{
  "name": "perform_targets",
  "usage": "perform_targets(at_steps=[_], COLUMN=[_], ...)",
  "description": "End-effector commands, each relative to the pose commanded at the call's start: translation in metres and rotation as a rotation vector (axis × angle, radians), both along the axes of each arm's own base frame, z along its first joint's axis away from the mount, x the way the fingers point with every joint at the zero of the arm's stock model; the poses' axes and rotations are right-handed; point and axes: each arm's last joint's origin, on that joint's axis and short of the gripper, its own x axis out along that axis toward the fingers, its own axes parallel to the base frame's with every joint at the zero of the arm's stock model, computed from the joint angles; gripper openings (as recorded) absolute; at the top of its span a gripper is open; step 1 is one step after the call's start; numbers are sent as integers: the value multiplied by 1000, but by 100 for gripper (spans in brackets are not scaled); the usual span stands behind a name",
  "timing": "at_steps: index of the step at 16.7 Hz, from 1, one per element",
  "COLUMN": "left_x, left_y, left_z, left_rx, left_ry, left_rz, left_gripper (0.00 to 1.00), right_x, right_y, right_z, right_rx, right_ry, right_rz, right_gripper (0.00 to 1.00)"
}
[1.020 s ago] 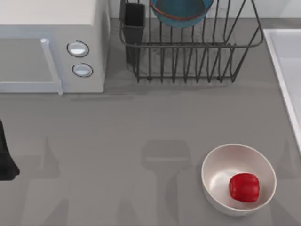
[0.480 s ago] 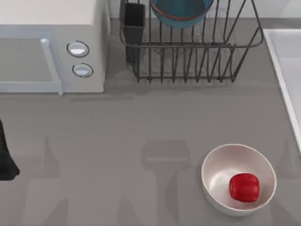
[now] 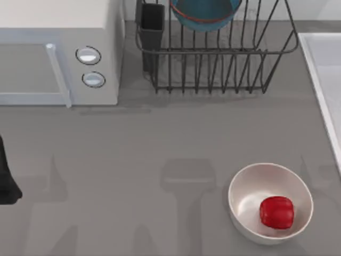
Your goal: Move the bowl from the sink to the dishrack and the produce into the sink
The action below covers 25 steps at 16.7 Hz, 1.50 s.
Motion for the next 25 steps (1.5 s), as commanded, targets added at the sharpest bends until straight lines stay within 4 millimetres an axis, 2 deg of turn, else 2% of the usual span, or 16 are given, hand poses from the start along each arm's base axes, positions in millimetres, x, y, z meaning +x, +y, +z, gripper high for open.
perform_targets(at_steps=[3, 6, 10, 13, 18, 25], left_x=[0, 0, 0, 0, 0, 0], left_y=[0, 0, 0, 0, 0, 0], left_z=[0, 0, 0, 0, 0, 0], left_rx=[0, 0, 0, 0, 0, 0], left_ry=[0, 0, 0, 0, 0, 0], left_rz=[0, 0, 0, 0, 0, 0], left_gripper=[100, 100, 100, 100, 100, 100], right_x=[14, 37, 72, 94, 121, 123], right_y=[21, 52, 96, 123, 143, 144], right_z=[22, 33, 27, 18, 8, 5], right_rx=[55, 47, -48, -127, -203, -208], right_ry=[252, 571, 975, 1185, 1351, 1363], right_rz=[101, 152, 120, 60, -23, -31], right_gripper=[100, 100, 100, 100, 100, 100])
